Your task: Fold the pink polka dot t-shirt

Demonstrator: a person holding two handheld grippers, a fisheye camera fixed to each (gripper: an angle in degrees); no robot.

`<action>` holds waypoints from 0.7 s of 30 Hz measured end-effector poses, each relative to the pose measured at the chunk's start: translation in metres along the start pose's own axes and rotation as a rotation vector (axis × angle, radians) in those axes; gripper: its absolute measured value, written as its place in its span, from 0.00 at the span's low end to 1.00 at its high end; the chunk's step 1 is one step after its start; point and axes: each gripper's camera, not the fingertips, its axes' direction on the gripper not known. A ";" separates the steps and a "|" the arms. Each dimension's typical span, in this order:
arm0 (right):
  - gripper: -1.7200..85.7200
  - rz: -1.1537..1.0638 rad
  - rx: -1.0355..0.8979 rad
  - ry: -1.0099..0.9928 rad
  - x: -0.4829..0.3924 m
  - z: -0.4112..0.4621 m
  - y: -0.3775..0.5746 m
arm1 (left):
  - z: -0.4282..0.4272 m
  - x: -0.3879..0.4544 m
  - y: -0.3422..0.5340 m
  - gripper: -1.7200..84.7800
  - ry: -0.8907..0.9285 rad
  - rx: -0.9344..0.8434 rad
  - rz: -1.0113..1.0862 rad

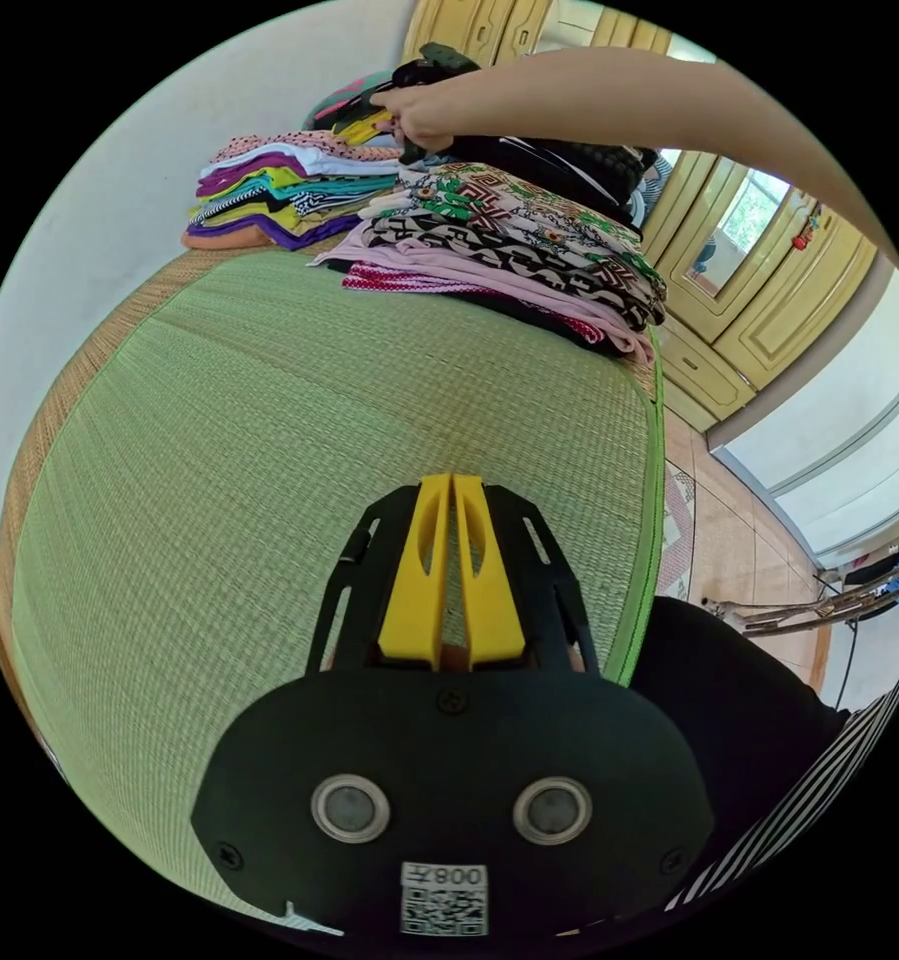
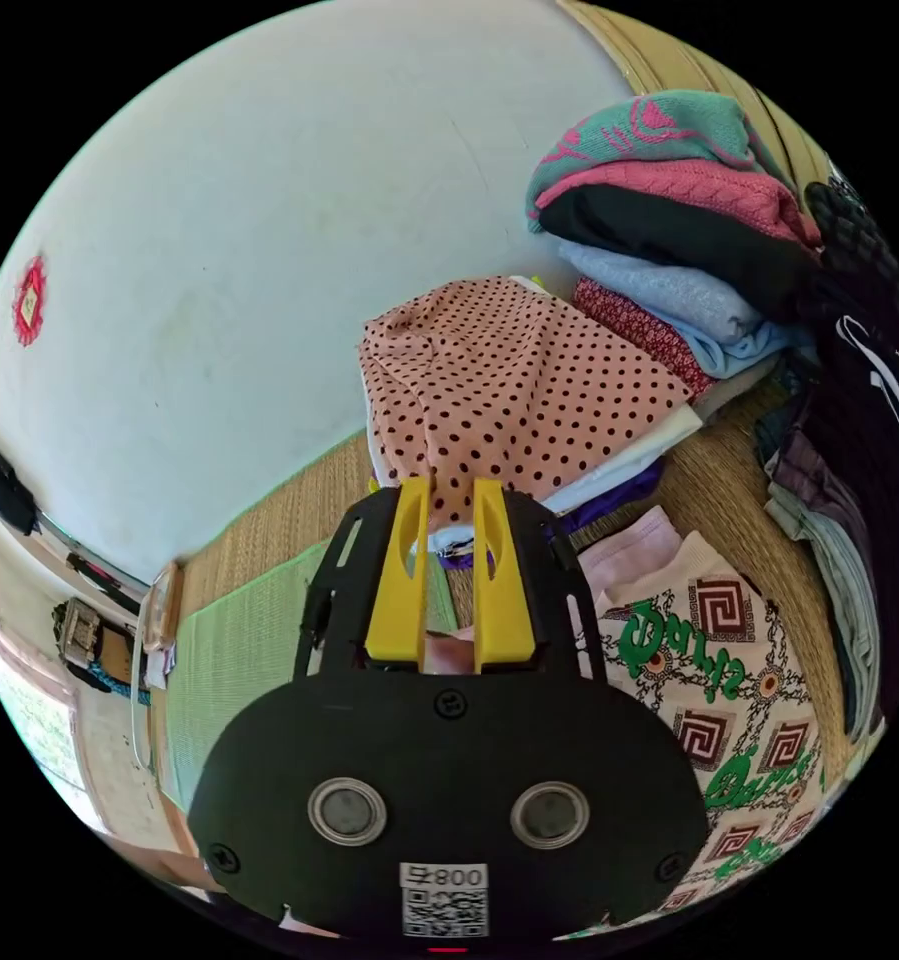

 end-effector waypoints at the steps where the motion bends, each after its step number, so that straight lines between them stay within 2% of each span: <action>1: 0.05 0.008 -0.006 0.005 0.002 0.004 0.000 | -0.007 0.001 -0.001 0.03 0.000 0.000 0.000; 7: 0.03 0.006 -0.015 -0.034 0.008 0.020 0.007 | -0.082 0.003 -0.018 0.02 0.061 0.000 -0.028; 12: 0.03 -0.081 0.006 -0.187 -0.013 0.010 0.035 | -0.156 -0.024 -0.021 0.02 0.364 0.008 -0.173; 16: 0.03 -0.208 -0.033 -0.281 -0.046 0.008 0.076 | -0.227 -0.026 -0.002 0.02 0.405 0.049 -0.223; 21: 0.03 -0.307 -0.178 -0.433 -0.091 0.029 0.162 | -0.345 -0.037 0.052 0.02 0.420 0.106 -0.375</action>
